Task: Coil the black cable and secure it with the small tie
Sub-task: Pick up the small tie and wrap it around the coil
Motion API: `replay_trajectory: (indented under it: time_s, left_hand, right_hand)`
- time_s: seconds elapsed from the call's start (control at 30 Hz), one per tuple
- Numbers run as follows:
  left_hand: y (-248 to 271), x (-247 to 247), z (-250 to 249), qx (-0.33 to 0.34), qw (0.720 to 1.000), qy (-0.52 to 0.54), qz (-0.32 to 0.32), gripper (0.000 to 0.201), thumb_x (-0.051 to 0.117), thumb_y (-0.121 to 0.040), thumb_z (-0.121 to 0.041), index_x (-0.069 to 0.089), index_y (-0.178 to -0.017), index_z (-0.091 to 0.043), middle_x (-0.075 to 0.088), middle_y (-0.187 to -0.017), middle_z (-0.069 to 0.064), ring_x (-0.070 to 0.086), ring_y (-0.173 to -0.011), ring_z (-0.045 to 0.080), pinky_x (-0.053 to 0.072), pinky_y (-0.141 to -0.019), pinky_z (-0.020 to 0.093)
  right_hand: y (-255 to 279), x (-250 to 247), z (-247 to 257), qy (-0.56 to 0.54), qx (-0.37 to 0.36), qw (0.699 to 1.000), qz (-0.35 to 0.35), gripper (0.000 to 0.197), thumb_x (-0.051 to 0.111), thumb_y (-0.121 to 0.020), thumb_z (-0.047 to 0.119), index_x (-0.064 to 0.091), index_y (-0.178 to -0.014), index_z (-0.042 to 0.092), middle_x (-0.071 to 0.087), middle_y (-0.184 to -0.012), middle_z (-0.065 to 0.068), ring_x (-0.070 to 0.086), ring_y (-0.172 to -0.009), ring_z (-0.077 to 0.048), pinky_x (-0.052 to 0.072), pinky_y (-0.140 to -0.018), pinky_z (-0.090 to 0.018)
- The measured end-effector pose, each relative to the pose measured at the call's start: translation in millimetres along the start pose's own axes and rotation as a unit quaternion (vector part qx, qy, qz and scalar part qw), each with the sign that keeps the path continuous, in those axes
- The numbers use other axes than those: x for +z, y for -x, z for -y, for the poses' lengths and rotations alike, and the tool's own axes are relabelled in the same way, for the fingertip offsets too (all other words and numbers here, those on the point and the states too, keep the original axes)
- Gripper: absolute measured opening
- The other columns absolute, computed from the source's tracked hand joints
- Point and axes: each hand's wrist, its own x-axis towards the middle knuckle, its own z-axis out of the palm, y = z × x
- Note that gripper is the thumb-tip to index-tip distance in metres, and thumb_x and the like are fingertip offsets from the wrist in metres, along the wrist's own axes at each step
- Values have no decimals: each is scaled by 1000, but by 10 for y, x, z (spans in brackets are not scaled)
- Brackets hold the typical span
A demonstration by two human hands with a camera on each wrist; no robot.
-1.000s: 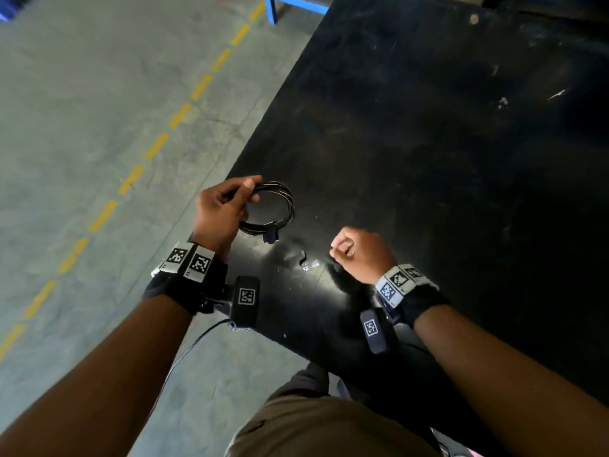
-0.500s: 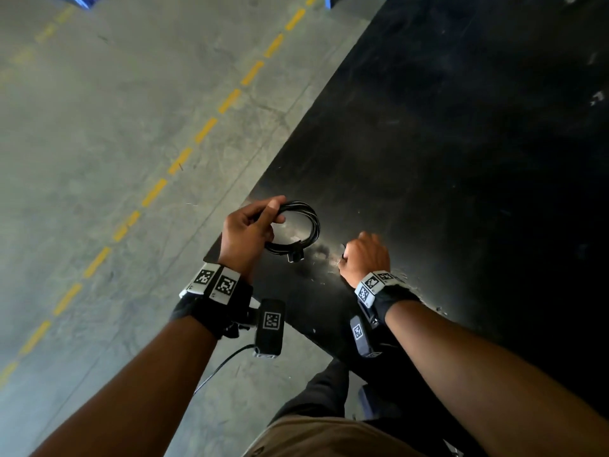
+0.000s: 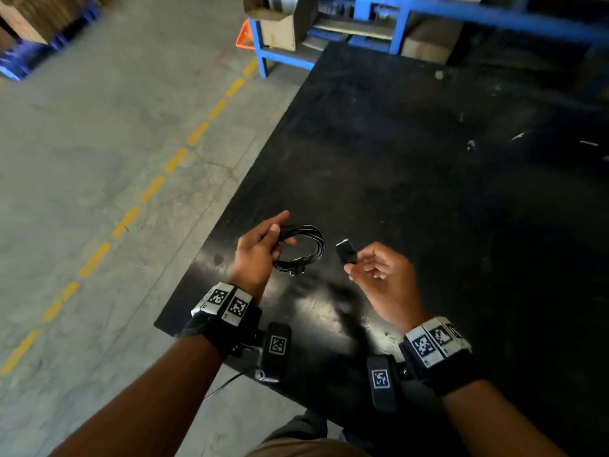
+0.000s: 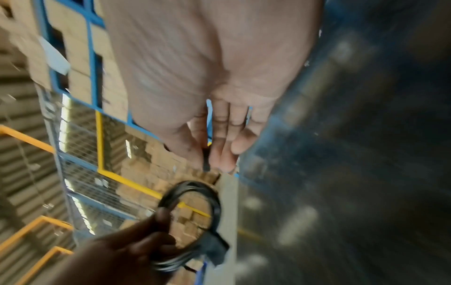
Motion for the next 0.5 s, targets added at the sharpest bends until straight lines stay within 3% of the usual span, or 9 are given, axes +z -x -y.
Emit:
replay_trajectory:
  time_s: [0.1,0.23,0.37,0.5]
  left_hand:
    - [-15,339,-203,33,999,9,29,33,38,-109,-2,62,-130,3,63,-79,10,56,-47,-5,36,-51,8]
    - [-35,713,-395,67,996,11,50,34,36,-110,-8,64,-120,10,64,-76,9,57,-50,-5,37,-51,9]
    - [26,1010,-612,111,991,16,67,40,36,-112,-15,71,-115,4,65,-73,6,57,-55,-6,37,-54,10]
    - [93,1232,-783,144,985,25,91,37,38,-110,-8,72,-114,6,65,-73,4,55,-51,-5,36,-52,10]
  right_hand:
    - [52,-218,284,-53,-15,998,17,12,78,-85,5,67,-90,7,78,-84,-6,78,-78,-22,62,-76,-41]
    - [78,-386,491,-103,-8,995,4,9,75,-87,3,69,-88,8,79,-89,-13,79,-79,-27,63,-79,-43]
    - [68,-508,560,-110,-2,993,-41,10,74,-87,-3,69,-87,6,76,-82,-9,75,-70,-23,61,-66,-31]
    - [64,-663,704,-148,31,986,-66,10,66,-95,4,71,-86,5,77,-83,-19,75,-67,-26,57,-62,-25]
